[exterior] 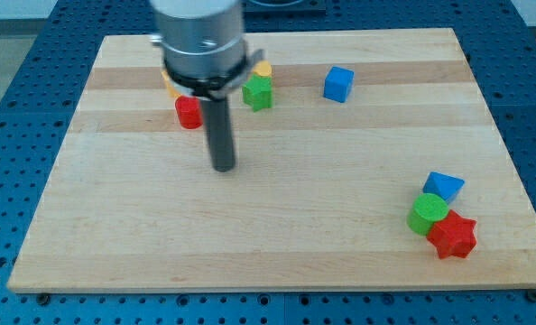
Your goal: Push the red circle towards the left side of green circle
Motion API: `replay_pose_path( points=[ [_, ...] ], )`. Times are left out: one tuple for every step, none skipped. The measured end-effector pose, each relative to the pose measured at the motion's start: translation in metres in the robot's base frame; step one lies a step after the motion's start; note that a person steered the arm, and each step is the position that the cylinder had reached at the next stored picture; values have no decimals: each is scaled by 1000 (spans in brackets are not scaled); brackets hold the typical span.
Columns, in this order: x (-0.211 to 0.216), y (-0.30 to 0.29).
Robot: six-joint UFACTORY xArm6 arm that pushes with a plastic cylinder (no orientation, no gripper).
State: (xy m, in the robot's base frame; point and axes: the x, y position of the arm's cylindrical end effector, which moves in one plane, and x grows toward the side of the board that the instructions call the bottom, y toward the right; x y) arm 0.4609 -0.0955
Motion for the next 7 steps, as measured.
replay_pose_path(
  points=[
    [-20, -53],
    [-51, -92],
    [-84, -101],
    [-106, -98],
    [-109, -81],
    [-102, -61],
    [-93, -42]
  ],
)
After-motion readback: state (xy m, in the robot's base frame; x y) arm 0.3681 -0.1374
